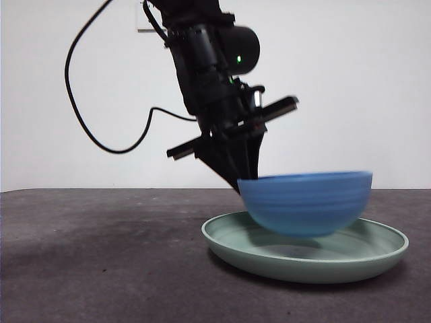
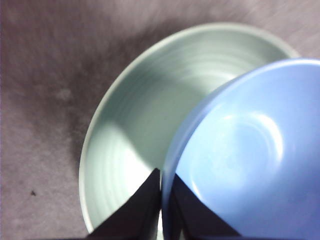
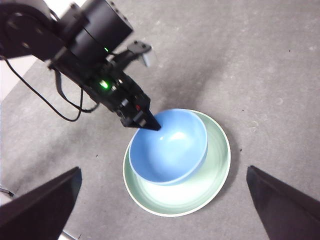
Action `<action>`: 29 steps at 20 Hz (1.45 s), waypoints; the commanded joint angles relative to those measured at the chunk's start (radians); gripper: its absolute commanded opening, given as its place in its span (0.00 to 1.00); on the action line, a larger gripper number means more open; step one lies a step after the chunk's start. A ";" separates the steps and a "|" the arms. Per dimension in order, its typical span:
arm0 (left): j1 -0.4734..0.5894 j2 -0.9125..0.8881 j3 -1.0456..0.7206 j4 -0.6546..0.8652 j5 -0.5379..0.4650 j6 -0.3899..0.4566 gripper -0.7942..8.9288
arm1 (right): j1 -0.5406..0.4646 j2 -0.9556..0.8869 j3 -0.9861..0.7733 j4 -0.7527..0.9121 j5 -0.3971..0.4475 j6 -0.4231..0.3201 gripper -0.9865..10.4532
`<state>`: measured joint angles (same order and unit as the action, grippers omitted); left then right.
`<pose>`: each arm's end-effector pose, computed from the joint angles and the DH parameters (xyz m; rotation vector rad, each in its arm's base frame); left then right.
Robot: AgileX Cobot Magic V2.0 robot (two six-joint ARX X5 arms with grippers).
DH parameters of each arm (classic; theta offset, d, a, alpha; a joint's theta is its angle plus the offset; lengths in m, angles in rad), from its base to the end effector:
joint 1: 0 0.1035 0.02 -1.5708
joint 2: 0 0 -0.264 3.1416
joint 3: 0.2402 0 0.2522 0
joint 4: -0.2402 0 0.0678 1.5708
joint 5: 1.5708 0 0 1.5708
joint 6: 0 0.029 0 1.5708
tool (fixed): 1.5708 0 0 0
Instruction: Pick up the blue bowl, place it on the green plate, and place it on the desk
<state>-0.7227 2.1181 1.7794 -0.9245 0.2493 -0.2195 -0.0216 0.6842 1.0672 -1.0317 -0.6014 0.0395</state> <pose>0.3233 -0.2947 0.2127 0.1312 1.3500 -0.6881 0.0936 0.0144 0.3621 0.2387 0.6373 0.5470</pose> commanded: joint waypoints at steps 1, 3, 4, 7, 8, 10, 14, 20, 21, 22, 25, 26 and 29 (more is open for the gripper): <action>-0.014 0.041 0.028 -0.010 -0.013 0.000 0.10 | 0.000 0.006 0.020 0.010 0.000 -0.015 0.59; -0.014 0.043 0.028 -0.029 -0.014 0.002 0.10 | 0.000 0.006 0.020 0.010 0.000 -0.015 0.59; -0.016 0.043 0.028 -0.029 -0.014 0.002 0.10 | 0.000 0.006 0.020 0.010 0.000 -0.015 0.59; -0.016 0.043 0.028 -0.026 -0.014 0.002 0.11 | 0.000 0.006 0.020 0.010 0.000 -0.015 0.59; -0.016 0.043 0.028 -0.025 -0.014 0.001 0.11 | 0.000 0.006 0.020 0.010 0.000 -0.015 0.59; -0.016 0.043 0.029 -0.018 -0.013 0.001 0.15 | 0.000 0.006 0.020 0.010 0.000 -0.016 0.59; -0.013 0.042 0.098 -0.035 -0.014 0.030 0.49 | 0.000 0.006 0.020 0.012 0.000 -0.016 0.59; -0.001 0.042 0.391 -0.304 -0.015 0.182 0.60 | 0.000 0.006 0.020 0.014 0.000 -0.016 0.59; 0.002 0.040 0.435 -0.362 -0.017 0.198 0.66 | 0.000 0.006 0.020 0.014 0.000 -0.016 0.59; 0.004 0.036 0.473 -0.422 -0.017 0.219 0.71 | 0.000 0.006 0.020 0.014 0.000 -0.017 0.59; 0.013 -0.010 0.494 -0.485 -0.017 0.236 0.73 | 0.000 0.006 0.020 0.014 0.000 -0.018 0.59; 0.018 -0.037 0.494 -0.505 -0.017 0.240 0.73 | 0.000 0.006 0.020 0.014 0.000 -0.018 0.59; 0.033 -0.124 0.491 -0.524 -0.017 0.244 0.73 | 0.000 0.006 0.020 0.014 0.000 -0.019 0.59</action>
<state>-0.6846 1.9987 2.2444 -1.4174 0.2344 0.0101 -0.0216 0.6868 1.0672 -1.0279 -0.6014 0.0319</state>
